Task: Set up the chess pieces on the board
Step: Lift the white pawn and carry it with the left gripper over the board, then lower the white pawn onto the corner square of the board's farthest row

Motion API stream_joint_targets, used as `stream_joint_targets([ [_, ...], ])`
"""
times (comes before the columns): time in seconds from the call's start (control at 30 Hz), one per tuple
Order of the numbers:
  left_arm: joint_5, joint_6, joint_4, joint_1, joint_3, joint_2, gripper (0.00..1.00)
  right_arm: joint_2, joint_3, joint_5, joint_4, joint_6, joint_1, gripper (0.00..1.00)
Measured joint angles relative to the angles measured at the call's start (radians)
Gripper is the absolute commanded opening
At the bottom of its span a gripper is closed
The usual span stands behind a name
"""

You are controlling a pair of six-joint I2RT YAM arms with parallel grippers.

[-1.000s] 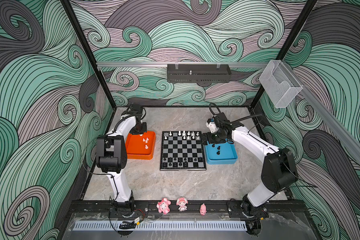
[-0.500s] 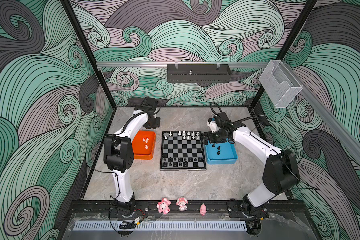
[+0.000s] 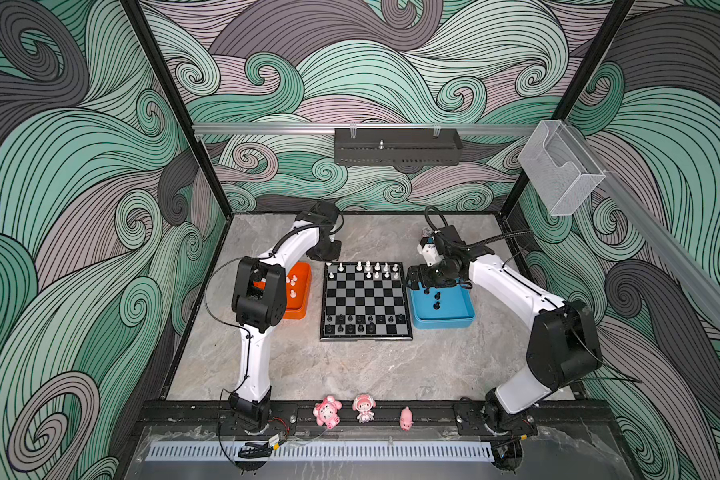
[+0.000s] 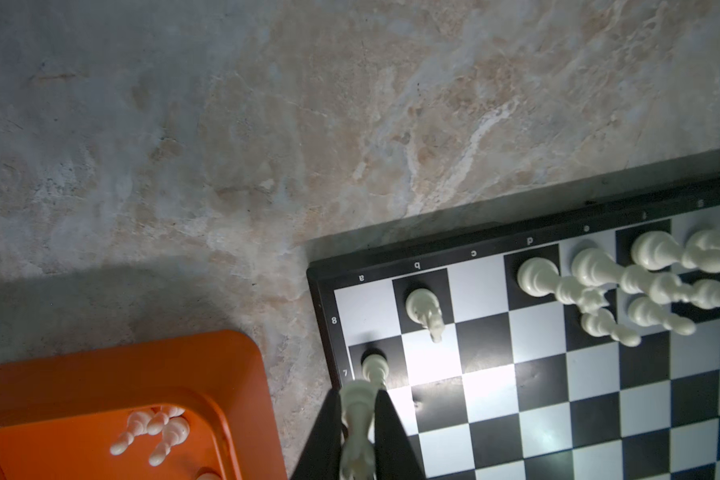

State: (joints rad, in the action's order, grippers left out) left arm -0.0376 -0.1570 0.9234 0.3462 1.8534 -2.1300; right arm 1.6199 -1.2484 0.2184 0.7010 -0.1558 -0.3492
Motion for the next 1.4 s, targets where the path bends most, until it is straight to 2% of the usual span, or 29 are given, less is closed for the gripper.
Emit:
stream_joint_targets([
  [0.73, 0.000, 0.000, -0.024, 0.010, 0.032, -0.087, 0.17, 0.000, 0.017, 0.025, -0.011, 0.000, 0.025, 0.98],
  [1.4, 0.000, 0.000, -0.026, 0.010, 0.043, -0.108, 0.19, 0.001, 0.017, 0.027, -0.014, 0.000, 0.035, 0.98],
])
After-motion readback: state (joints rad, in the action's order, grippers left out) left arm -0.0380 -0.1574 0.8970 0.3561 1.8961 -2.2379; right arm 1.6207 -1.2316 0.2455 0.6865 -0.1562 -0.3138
